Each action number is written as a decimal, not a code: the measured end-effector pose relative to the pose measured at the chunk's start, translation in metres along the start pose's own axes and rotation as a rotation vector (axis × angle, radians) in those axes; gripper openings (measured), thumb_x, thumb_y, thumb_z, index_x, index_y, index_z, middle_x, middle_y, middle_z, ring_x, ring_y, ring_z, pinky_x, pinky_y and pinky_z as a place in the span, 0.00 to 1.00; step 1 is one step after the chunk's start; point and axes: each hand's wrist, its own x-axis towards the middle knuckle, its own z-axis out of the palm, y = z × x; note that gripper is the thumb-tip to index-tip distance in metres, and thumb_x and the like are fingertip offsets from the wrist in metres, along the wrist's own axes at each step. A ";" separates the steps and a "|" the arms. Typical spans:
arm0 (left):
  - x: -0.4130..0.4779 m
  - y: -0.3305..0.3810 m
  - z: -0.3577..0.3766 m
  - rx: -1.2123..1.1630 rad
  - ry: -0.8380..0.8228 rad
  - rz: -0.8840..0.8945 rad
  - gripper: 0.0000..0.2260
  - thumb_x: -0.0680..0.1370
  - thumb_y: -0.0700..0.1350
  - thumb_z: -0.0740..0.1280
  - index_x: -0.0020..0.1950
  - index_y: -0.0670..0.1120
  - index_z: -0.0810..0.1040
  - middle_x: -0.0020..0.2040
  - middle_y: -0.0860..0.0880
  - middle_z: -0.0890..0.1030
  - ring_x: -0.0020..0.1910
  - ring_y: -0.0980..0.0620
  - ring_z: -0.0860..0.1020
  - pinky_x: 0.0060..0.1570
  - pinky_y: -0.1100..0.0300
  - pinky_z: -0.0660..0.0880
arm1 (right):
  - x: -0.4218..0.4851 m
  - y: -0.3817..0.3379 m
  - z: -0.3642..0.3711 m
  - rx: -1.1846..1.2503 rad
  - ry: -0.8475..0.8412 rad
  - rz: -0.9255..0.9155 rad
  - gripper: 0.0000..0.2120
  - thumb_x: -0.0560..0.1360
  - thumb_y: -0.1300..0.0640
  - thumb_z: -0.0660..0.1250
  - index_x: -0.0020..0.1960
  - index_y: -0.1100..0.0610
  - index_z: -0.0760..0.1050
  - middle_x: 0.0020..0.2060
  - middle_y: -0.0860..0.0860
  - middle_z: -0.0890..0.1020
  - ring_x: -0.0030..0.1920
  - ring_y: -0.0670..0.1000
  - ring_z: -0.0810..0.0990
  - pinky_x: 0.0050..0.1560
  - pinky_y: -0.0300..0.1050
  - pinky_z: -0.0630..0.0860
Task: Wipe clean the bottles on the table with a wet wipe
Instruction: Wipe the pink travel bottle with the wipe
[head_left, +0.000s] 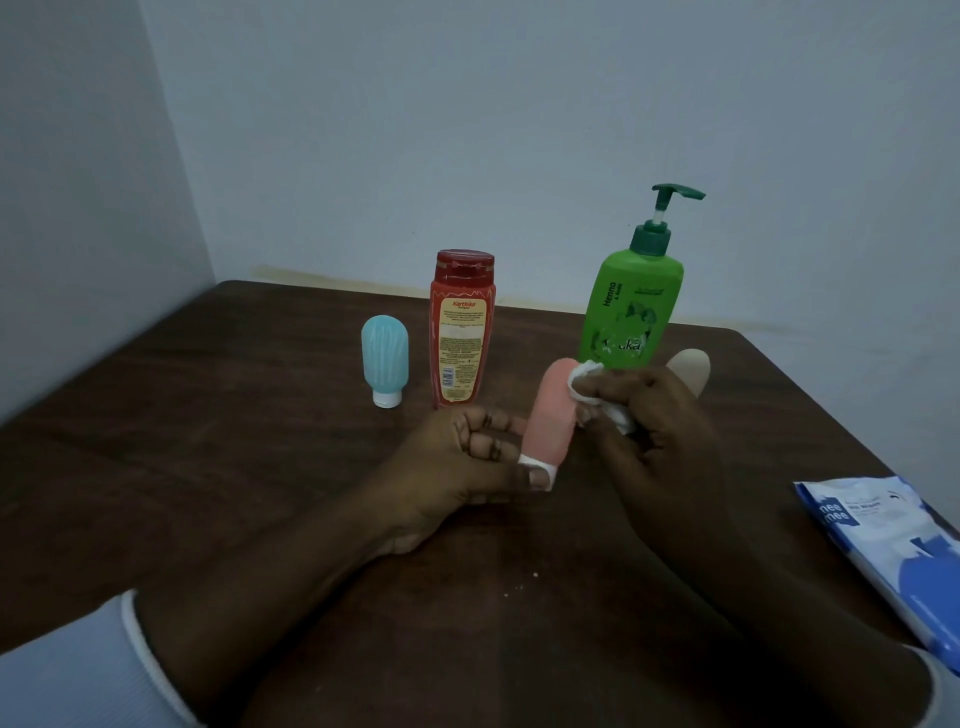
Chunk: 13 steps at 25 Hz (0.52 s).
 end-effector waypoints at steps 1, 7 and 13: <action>0.000 -0.001 0.002 -0.067 0.008 0.005 0.24 0.69 0.34 0.77 0.64 0.41 0.79 0.56 0.36 0.86 0.60 0.36 0.84 0.61 0.43 0.81 | -0.002 -0.002 0.001 -0.012 -0.026 -0.022 0.12 0.76 0.66 0.71 0.59 0.57 0.81 0.54 0.52 0.80 0.56 0.46 0.79 0.56 0.35 0.75; 0.000 0.000 0.006 -0.309 0.015 0.009 0.21 0.70 0.33 0.74 0.63 0.36 0.79 0.58 0.36 0.85 0.56 0.43 0.86 0.54 0.51 0.84 | -0.003 -0.005 0.004 -0.011 -0.139 -0.101 0.15 0.75 0.68 0.70 0.60 0.58 0.81 0.55 0.49 0.79 0.57 0.43 0.78 0.58 0.33 0.73; 0.002 0.007 0.000 -0.361 0.002 -0.050 0.19 0.77 0.39 0.68 0.65 0.32 0.77 0.59 0.34 0.84 0.56 0.41 0.83 0.54 0.54 0.83 | -0.004 -0.007 0.001 0.036 -0.282 -0.186 0.14 0.73 0.68 0.70 0.55 0.56 0.82 0.53 0.48 0.81 0.55 0.42 0.79 0.54 0.37 0.76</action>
